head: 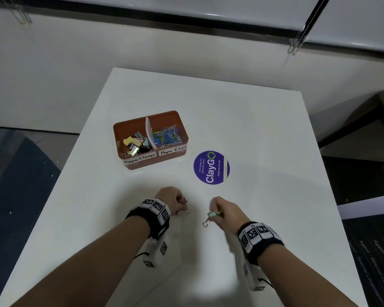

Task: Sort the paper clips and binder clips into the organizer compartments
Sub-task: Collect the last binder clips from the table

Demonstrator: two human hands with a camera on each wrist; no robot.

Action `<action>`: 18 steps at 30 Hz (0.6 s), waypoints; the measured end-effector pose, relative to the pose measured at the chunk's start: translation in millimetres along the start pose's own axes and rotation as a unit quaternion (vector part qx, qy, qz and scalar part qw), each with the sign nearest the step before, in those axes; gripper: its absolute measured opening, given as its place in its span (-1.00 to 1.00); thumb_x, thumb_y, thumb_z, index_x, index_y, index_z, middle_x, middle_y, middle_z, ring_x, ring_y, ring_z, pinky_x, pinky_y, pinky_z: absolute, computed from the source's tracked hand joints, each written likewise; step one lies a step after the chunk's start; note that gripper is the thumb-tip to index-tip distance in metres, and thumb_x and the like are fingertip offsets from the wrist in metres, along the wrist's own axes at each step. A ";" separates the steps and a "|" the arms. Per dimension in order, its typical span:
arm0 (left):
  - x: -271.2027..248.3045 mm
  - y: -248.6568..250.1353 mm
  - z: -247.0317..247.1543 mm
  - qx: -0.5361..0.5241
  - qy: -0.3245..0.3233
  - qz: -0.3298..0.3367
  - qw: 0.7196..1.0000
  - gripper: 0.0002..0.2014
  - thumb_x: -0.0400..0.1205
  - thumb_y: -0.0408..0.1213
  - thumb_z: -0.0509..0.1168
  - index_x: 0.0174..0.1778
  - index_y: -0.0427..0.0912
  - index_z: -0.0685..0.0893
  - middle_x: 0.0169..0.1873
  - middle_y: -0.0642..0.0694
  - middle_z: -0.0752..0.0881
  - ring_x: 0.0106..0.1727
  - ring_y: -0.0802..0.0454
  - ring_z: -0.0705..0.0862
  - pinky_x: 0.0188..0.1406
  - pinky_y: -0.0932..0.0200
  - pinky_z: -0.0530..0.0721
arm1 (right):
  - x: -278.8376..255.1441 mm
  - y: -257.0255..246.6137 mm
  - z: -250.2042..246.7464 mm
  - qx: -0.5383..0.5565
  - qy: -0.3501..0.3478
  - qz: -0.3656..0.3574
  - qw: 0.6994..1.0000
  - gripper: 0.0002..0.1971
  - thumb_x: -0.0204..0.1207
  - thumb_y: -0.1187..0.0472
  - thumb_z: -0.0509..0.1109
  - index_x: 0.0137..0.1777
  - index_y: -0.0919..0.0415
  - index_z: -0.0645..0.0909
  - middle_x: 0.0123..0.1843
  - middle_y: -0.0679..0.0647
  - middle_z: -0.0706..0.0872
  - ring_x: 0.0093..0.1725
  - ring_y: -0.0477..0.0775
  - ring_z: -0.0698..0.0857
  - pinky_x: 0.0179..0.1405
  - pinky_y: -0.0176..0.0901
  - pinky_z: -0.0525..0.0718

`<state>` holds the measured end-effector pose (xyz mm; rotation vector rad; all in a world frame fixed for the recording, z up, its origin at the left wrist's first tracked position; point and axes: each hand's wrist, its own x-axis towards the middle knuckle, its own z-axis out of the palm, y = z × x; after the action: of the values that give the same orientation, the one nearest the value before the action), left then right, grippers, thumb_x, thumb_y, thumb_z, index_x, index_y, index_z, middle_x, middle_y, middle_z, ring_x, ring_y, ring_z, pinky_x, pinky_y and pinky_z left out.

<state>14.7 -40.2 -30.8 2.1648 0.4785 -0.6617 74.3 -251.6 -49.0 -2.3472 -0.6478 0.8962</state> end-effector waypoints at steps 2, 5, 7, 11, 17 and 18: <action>-5.7 -3.0 -5.3 -0.012 0.011 -0.007 1.000 -0.81 0.48 -0.26 0.46 -0.31 -0.13 0.56 -0.33 0.15 0.67 -0.48 0.16 0.64 -0.44 0.40 0.55 | 0.0 -4.2 -1.3 0.007 -0.008 0.007 1.000 -0.60 0.38 0.19 0.50 -0.32 -0.25 0.32 -0.19 0.05 0.65 -0.29 0.04 0.54 -0.13 -0.01 0.61; -16.4 -5.0 -15.4 -0.019 0.033 -0.019 0.999 -0.84 0.52 -0.17 0.42 -0.15 -0.13 0.60 -0.43 0.11 0.67 -0.45 0.15 0.65 -0.45 0.37 0.50 | 3.0 -19.3 -4.8 0.044 -0.022 0.008 0.999 -0.65 0.36 0.17 0.47 -0.35 -0.31 0.42 -0.12 0.14 0.71 -0.35 0.06 0.56 -0.23 -0.01 0.61; -22.8 -4.3 -26.6 -0.027 0.043 -0.027 0.998 -0.84 0.54 -0.12 0.39 -0.13 -0.11 0.60 -0.40 0.03 0.71 -0.46 0.16 0.64 -0.51 0.35 0.51 | 6.1 -38.6 -11.1 0.077 -0.030 0.004 0.997 -0.63 0.39 0.26 0.46 -0.39 -0.28 0.47 -0.08 0.25 0.72 -0.37 0.08 0.59 -0.37 -0.07 0.61; -34.8 -2.4 -69.6 -0.007 0.080 0.007 0.997 -0.84 0.59 -0.10 0.30 -0.15 -0.12 0.58 -0.44 0.00 0.71 -0.48 0.10 0.65 -0.59 0.31 0.52 | 23.9 -91.2 -30.1 0.100 -0.040 -0.036 0.994 -0.67 0.43 0.32 0.51 -0.29 -0.17 0.53 -0.15 0.02 0.70 -0.31 -0.02 0.69 -0.43 -0.33 0.65; -37.8 -13.6 -150.5 -0.001 0.213 -0.011 0.977 -0.77 0.57 -0.10 0.32 -0.08 -0.23 0.60 -0.34 -0.15 0.71 -0.29 -0.12 0.71 -0.33 0.10 0.65 | 76.9 -174.3 -40.8 0.091 0.035 -0.089 0.991 -0.83 0.48 0.27 0.46 0.04 0.07 0.61 -0.04 0.04 0.69 -0.19 0.18 0.77 -0.29 -0.05 0.79; -34.4 -16.4 -162.2 0.002 0.239 -0.024 0.971 -0.75 0.57 -0.10 0.33 -0.04 -0.24 0.62 -0.27 -0.18 0.71 -0.18 -0.15 0.71 -0.23 0.11 0.63 | 86.2 -186.7 -40.8 0.085 0.047 -0.089 0.991 -0.83 0.48 0.26 0.45 0.05 0.10 0.62 -0.04 0.03 0.69 -0.19 0.18 0.76 -0.23 0.02 0.80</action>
<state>26.7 93.7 67.6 2.3213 0.7819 -0.1566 115.8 -74.8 55.8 -2.1280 -0.7018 0.7267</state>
